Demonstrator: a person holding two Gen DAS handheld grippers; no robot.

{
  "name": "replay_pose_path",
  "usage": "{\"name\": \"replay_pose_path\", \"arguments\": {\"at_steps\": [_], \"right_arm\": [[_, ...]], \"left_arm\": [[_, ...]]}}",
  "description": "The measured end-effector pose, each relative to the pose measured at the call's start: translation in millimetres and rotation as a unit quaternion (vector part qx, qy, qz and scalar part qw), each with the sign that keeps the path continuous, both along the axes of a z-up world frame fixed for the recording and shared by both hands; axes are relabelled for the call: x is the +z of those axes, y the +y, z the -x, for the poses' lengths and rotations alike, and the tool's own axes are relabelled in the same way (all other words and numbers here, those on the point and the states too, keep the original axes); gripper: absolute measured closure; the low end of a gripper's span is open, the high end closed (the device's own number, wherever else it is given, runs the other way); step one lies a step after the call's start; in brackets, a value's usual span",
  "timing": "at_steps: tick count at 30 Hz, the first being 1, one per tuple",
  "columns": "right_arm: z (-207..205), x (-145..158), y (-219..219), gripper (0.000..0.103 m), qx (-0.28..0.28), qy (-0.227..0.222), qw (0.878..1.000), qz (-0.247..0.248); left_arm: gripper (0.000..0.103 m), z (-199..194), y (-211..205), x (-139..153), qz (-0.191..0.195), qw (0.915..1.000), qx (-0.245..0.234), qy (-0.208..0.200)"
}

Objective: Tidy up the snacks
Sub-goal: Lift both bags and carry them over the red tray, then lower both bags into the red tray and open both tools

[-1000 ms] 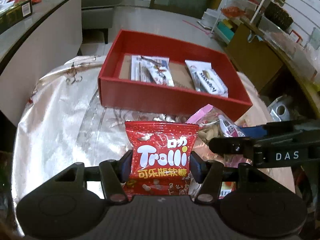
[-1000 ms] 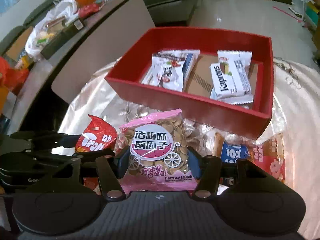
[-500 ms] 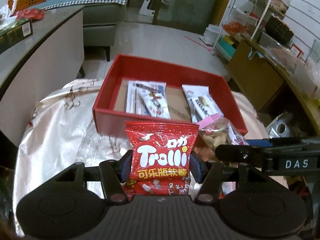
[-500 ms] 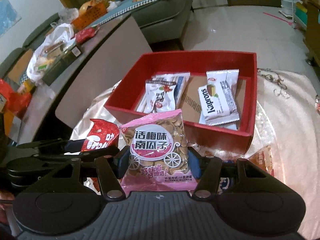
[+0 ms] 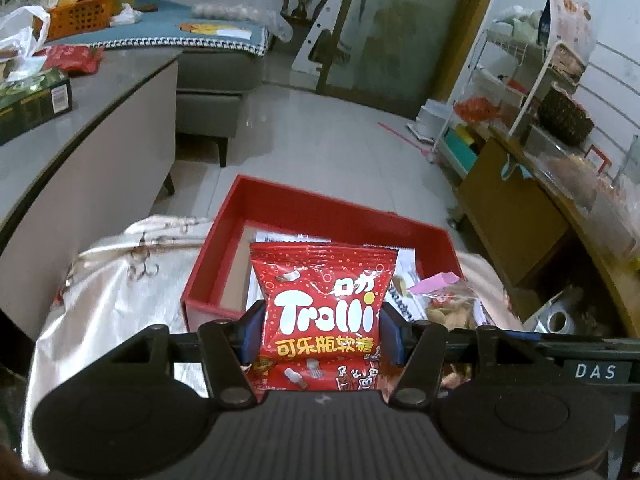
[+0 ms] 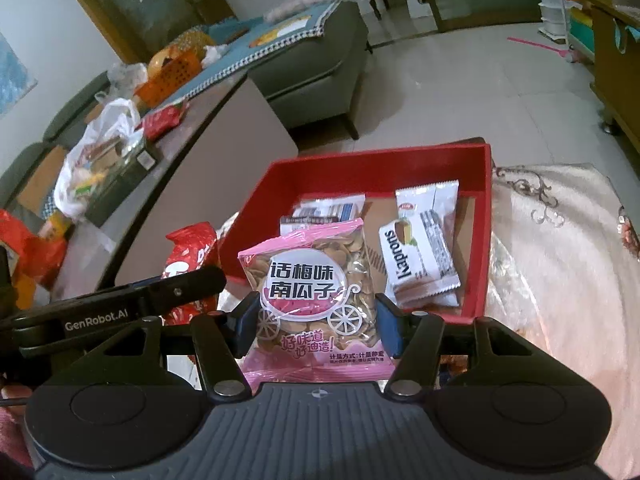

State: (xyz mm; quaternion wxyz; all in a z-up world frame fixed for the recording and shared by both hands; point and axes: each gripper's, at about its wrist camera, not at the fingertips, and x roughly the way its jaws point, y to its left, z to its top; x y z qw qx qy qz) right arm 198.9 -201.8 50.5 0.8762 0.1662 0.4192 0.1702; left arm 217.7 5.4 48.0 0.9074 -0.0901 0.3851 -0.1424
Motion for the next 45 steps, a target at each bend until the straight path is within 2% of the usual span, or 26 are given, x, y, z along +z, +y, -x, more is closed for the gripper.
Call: {"name": "replay_pose_path", "arguments": {"at_steps": [10,26,33,38,40,42,45], "right_arm": [[-15,18,-33,0.037,-0.044,-0.033,0.998,-0.029],[-54,4,-36,0.036,-0.044,-0.033,0.998,-0.036],[-68,-10,-30,0.038,-0.036,-0.023,0.998,-0.039],[-76,-30,-26,0.038,-0.039,0.004,0.999,-0.022],[-77,-35,-28,0.037,-0.041,0.012,0.999,-0.019],[-77,-35,-31,0.036,-0.044,0.012,0.999,-0.019],[-75,-33,-36,0.034,-0.051,0.011,0.998,-0.019]], "left_arm": [[0.052,-23,5,8,0.017,0.9995,0.019,-0.017],[0.052,-65,18,6,0.015,0.9984,0.046,-0.028],[0.052,-81,11,-11,0.011,0.9989,0.045,-0.01],[0.051,-88,-11,-37,-0.022,0.9992,0.021,0.025],[0.05,-87,-13,-37,-0.023,0.9993,0.019,0.024],[0.039,-87,-12,-32,-0.018,0.9994,0.024,0.018],[0.035,-83,-5,-25,-0.015,0.999,0.041,0.004]]}}
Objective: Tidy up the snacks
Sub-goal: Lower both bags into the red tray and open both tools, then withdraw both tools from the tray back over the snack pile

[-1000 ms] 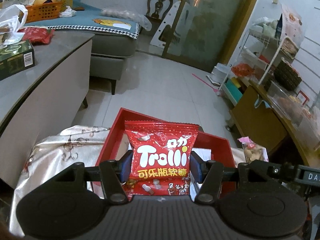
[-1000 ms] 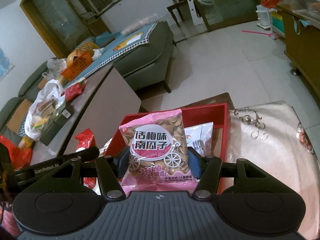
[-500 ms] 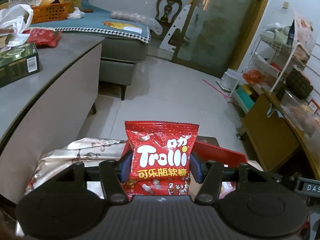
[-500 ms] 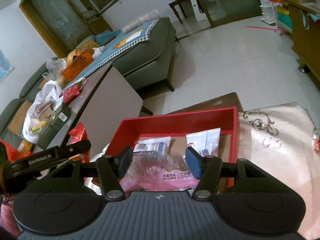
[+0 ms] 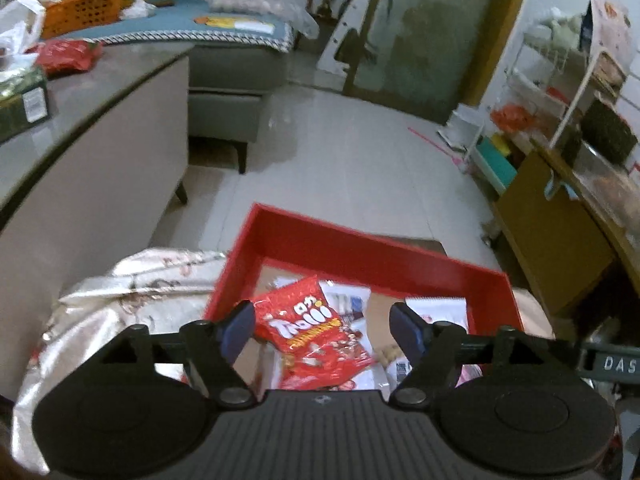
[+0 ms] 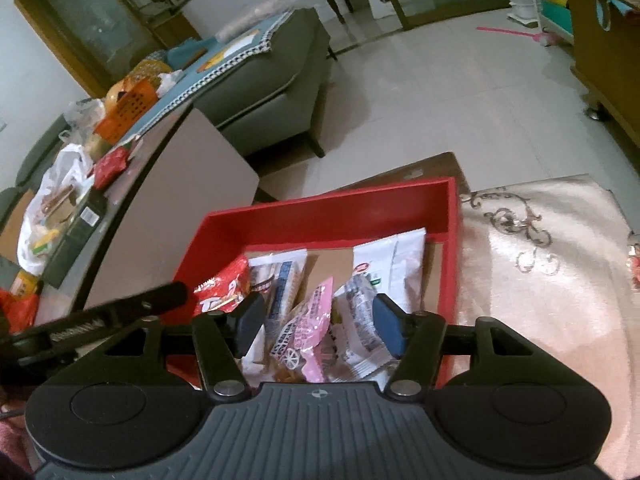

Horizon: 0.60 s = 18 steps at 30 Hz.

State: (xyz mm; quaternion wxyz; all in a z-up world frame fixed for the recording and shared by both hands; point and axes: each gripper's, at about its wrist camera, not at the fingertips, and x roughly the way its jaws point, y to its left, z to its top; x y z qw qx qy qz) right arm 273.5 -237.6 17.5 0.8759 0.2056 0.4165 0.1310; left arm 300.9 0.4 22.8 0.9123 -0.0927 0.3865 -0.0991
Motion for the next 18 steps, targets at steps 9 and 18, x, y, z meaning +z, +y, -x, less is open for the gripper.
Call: {"name": "replay_pose_path", "arguments": {"at_steps": [9,18], "right_arm": [[15,21,-7,0.029,-0.008,-0.009,1.0,0.015],[40,33,7,0.028,0.009,-0.006,1.0,0.029]], "left_arm": [[0.035,23,46,20,0.029,0.999,0.034,-0.004],[0.035,56,78,18,0.038,0.9978,0.054,0.005]]}}
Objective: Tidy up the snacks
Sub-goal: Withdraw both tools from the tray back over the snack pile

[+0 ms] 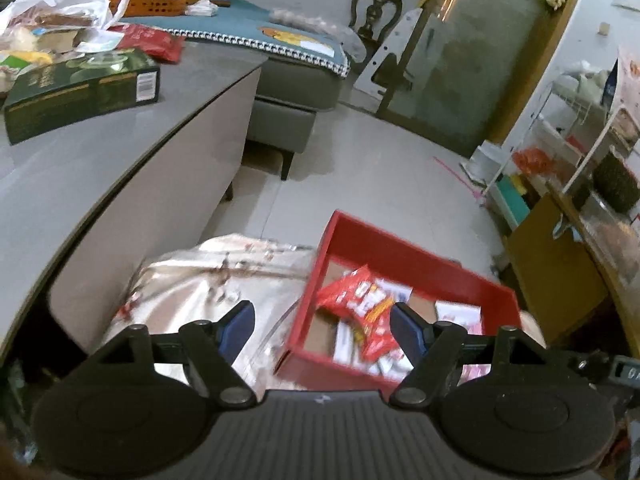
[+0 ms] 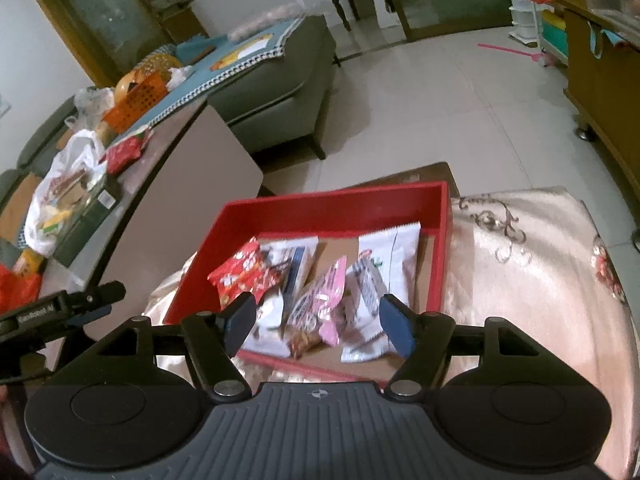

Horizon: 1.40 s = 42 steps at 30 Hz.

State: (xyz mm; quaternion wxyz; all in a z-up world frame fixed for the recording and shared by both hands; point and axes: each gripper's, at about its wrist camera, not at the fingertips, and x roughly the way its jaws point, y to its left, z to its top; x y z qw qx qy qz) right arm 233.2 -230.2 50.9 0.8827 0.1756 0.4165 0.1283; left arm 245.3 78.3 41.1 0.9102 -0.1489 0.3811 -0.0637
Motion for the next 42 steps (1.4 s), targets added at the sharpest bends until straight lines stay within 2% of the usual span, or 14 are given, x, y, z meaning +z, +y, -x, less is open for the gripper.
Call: {"name": "replay_pose_path", "arguments": {"at_steps": [10,20,34,42], "right_arm": [[40,-1,-7,0.027,-0.009,0.012,1.0,0.008],[70,-11,-10,0.026,-0.011,0.038,0.999,0.026],[120,-29,-24,0.02,-0.017,0.067,0.997,0.044],[146,-50,-26,0.018,-0.025,0.093,0.993,0.061]], "left_arm": [[0.035,32,7,-6,-0.002,0.9997,-0.018,0.017],[0.035,58,-35,-15,-0.041,0.9948,-0.088,0.031],[0.035,90,-82,-32,-0.077,0.9833,-0.157,0.052],[0.035,114,-115,-47,-0.109,0.971,-0.203,0.064]]}}
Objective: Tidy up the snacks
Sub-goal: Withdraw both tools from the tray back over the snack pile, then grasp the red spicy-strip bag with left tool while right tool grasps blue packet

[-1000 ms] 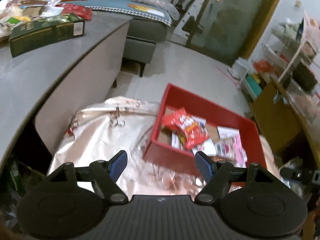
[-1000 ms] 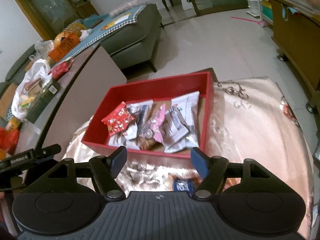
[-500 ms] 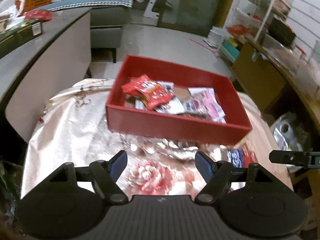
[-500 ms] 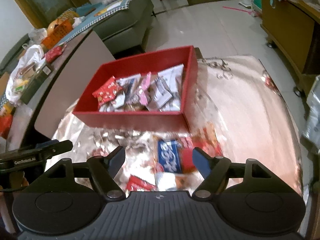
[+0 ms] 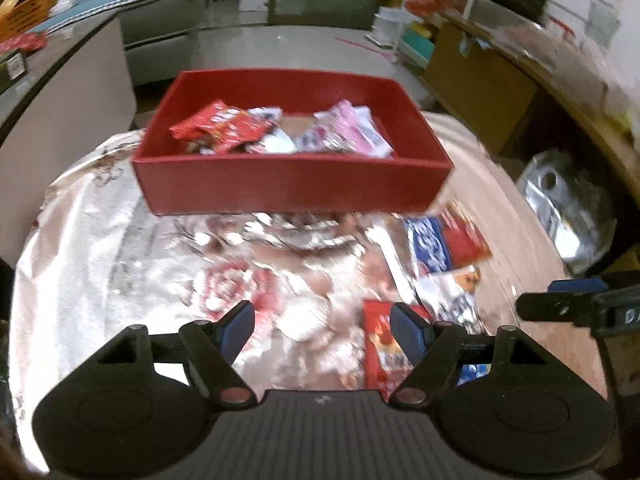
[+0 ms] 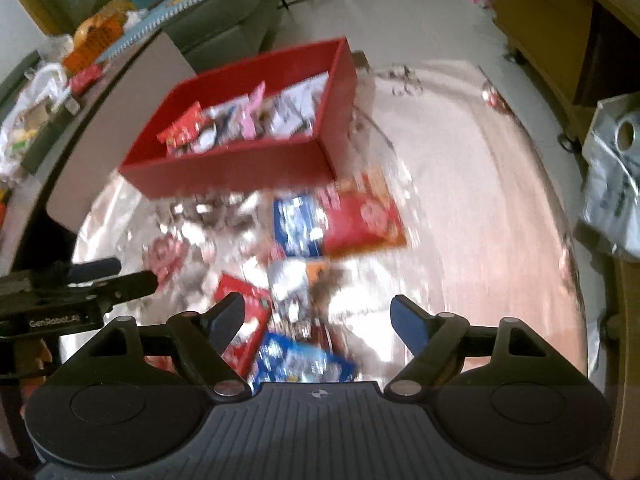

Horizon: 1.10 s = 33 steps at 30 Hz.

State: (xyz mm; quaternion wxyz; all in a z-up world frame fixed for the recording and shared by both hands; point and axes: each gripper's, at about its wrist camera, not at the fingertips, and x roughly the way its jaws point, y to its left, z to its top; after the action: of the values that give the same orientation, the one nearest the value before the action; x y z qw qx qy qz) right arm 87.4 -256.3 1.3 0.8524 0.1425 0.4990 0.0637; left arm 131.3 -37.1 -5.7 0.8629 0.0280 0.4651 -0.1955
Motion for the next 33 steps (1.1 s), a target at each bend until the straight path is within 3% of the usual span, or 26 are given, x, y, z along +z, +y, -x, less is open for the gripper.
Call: {"name": "replay_pose_path", "arguments": {"at_steps": [4,12,14,19,21,24,29,33], "right_arm": [[11,-18,12,0.018,0.011,0.021,1.0,0.016],[20,-53,52,0.017,0.017,0.041,0.997,0.06],[23,-57,59,0.011,0.022,0.032,0.997,0.068],[33,-60,61,0.011,0.047,0.013,0.996,0.079],[37,-59,59,0.018,0.065,0.009,0.994,0.088],[36,-57,51,0.021,0.072,0.018,0.993,0.092],[41,-50,36,0.043,0.073,0.029,0.991,0.109],[44,-56,20,0.038,0.043,0.039,0.994,0.088]], "left_arm": [[0.035,9,-9,-2,-0.01,0.9998,-0.015,-0.001],[0.035,6,3,0,-0.002,1.0,0.004,0.003],[0.035,6,5,-1,-0.001,1.0,0.004,0.006],[0.035,8,6,0,0.006,0.9999,-0.003,0.009],[0.035,10,5,1,0.005,0.9999,-0.008,0.009],[0.035,11,2,0,0.003,0.9998,-0.015,0.011],[0.035,15,-7,-7,-0.005,0.9993,-0.032,0.021],[0.035,17,-18,-17,-0.007,0.9986,-0.037,0.037]]}}
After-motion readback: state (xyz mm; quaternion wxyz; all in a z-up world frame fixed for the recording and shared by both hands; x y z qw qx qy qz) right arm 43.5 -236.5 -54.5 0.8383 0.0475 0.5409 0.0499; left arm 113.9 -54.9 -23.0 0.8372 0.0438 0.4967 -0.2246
